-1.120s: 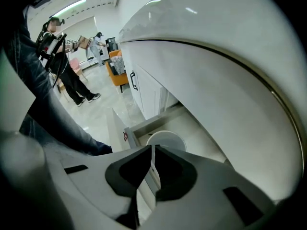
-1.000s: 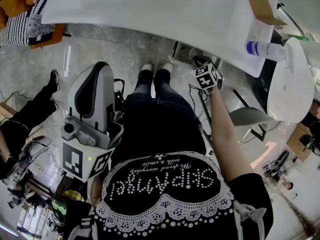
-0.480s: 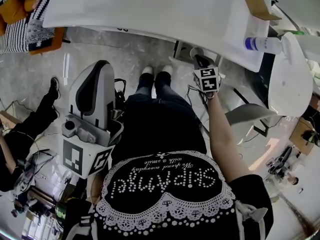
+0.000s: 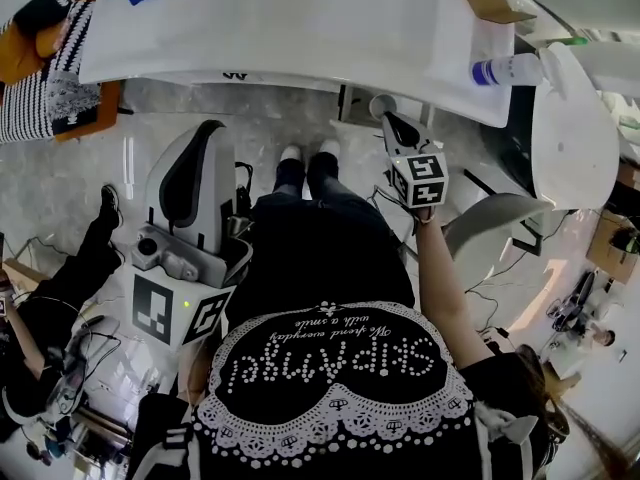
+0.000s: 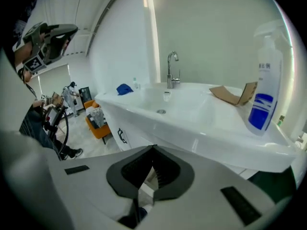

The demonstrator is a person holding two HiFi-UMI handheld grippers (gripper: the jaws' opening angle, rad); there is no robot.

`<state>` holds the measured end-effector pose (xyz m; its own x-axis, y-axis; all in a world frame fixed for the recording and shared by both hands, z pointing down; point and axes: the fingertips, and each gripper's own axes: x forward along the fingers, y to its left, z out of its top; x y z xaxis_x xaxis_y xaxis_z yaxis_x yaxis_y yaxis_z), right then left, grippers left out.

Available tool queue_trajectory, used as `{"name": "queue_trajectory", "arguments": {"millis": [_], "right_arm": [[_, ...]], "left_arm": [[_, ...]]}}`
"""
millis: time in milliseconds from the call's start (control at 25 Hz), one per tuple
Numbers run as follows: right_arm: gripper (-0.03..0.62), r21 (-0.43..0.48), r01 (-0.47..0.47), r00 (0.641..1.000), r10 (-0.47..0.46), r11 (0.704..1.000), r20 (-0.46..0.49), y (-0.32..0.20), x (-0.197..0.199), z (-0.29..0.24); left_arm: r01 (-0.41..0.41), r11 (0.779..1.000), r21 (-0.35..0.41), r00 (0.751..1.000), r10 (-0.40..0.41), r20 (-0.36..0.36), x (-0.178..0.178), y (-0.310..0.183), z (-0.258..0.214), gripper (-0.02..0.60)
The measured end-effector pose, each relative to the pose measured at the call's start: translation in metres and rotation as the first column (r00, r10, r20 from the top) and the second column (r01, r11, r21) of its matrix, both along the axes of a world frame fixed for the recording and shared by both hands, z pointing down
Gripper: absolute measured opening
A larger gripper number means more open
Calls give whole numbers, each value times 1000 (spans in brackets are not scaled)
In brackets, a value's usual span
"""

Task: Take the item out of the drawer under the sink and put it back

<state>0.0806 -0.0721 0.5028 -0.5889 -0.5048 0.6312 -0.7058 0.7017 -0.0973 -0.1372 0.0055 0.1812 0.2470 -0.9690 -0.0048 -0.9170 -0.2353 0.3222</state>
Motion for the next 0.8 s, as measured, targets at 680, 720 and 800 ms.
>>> {"name": "queue_trajectory", "arguments": {"millis": [680, 720, 800], "right_arm": [[17, 185, -110, 978, 72, 977, 198, 3, -19, -128], [17, 192, -116, 975, 75, 975, 212, 5, -20, -135], [17, 207, -125, 969, 75, 970, 234, 11, -22, -149]], "left_arm": [[-42, 998, 42, 999, 41, 9, -15, 14, -11, 5], [-46, 998, 44, 999, 46, 9, -15, 14, -11, 5], [-56, 997, 49, 998, 56, 10, -17, 16, -13, 5]]}}
